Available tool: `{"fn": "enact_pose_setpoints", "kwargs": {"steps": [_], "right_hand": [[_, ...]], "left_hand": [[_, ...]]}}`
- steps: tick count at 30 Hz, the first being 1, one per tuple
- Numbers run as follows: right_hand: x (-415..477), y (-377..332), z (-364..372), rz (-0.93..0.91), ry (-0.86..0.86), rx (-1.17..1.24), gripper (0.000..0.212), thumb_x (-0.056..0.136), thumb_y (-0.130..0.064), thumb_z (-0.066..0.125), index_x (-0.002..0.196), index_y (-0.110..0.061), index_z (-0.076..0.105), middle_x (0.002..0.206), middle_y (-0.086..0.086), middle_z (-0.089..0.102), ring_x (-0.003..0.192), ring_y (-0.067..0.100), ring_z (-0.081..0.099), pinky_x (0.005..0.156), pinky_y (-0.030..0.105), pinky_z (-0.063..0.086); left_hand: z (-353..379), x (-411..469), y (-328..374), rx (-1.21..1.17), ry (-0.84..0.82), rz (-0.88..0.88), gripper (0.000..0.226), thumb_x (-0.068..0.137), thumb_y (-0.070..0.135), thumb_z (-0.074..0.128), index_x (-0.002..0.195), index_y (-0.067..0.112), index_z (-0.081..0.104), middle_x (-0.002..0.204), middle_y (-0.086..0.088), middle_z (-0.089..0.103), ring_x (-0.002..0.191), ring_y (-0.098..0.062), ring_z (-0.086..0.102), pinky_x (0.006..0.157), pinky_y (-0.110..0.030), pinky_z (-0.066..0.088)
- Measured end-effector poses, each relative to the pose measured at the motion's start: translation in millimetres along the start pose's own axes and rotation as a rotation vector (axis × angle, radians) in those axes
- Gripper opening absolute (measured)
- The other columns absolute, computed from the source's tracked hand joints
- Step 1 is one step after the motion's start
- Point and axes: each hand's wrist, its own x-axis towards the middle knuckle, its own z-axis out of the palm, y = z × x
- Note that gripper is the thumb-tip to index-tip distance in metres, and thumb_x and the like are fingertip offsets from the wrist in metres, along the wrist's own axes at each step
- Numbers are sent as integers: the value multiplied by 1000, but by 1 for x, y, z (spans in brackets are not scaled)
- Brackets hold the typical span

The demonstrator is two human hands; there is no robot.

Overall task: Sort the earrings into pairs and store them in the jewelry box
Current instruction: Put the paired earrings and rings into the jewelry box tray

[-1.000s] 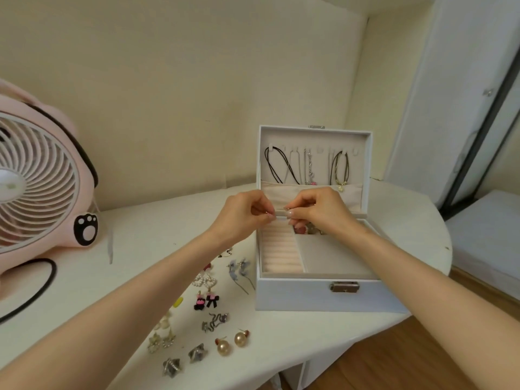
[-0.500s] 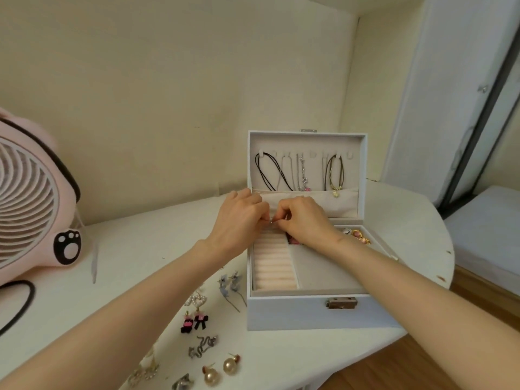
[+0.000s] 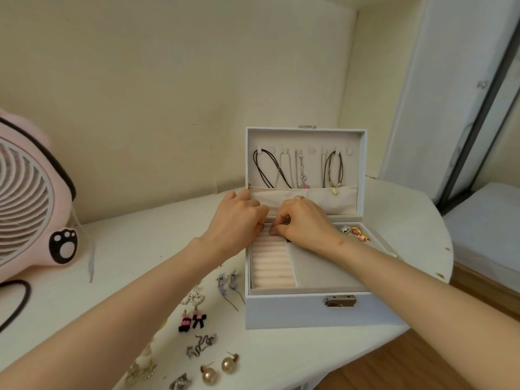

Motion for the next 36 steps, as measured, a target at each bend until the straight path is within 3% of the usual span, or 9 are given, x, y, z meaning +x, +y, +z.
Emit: {"fn": "enact_pose_setpoints", "kwargs": {"steps": [4,8,15,18,21,26,30,33,36], "right_hand": [[-2,1,-4,-14,-34,-14,7,82,-26,69,80,-21,74,92,-2,68,95,18,49,76,26,32],[-4,4,-11,3,-48,7,12,84,-20,66,89,-24,75,96,-2,66,98,18,48,80,28,36],[-8,2,-16,-40,-58,-101,47,80,5,47,102,-27,74,104,-1,64,102,21,48,85,28,35],[-9,-1,-14,-70,-101,-149,37,86,-2,52,103,-27,73,105,-5,64,101,18,44,82,26,29],[-10,-3,-11,-70,-115,-153,31,89,-6,53,102,-27,73,105,-5,62,102,17,44,80,26,26],[-11,-4,-14,-30,-121,-131,39,87,-2,51,107,-29,71,108,-2,61,105,20,44,89,29,33],[-16,-5,-19,-12,-96,-105,46,86,2,44,109,-28,70,109,2,61,106,24,47,94,37,38],[-19,-8,-21,-8,-84,-92,43,88,1,44,110,-26,70,112,3,62,109,24,48,95,36,39],[-21,-14,-24,-4,-70,-53,38,91,-3,46,109,-25,70,111,1,62,108,21,50,93,33,39]], "left_hand": [[0,-1,-2,-14,-16,37,16,55,10,68,50,19,55,46,7,52,52,-21,50,50,-26,32],[-3,-6,-6,8,-31,95,9,60,23,64,51,22,63,55,8,58,57,-19,53,51,-28,29],[-4,-14,-5,0,16,84,10,67,17,72,70,26,73,76,11,65,72,-18,57,57,-29,35],[-5,-16,-2,8,-12,98,18,67,19,60,70,29,74,77,12,65,71,-17,57,57,-29,39],[-6,-15,3,12,-52,104,20,64,17,56,65,28,73,74,12,64,69,-16,58,63,-26,30],[-8,-17,3,6,-50,83,18,63,9,71,72,25,73,73,10,64,69,-18,55,60,-27,31],[-10,-22,2,5,0,33,29,72,11,45,77,19,73,85,7,64,80,-16,41,65,-27,25],[-18,-25,-1,-12,5,25,18,69,8,61,80,16,72,95,1,65,87,-17,40,69,-28,23],[-29,-32,-5,-70,16,-55,24,69,4,69,90,16,70,101,0,64,91,-24,52,74,-29,28]]}}
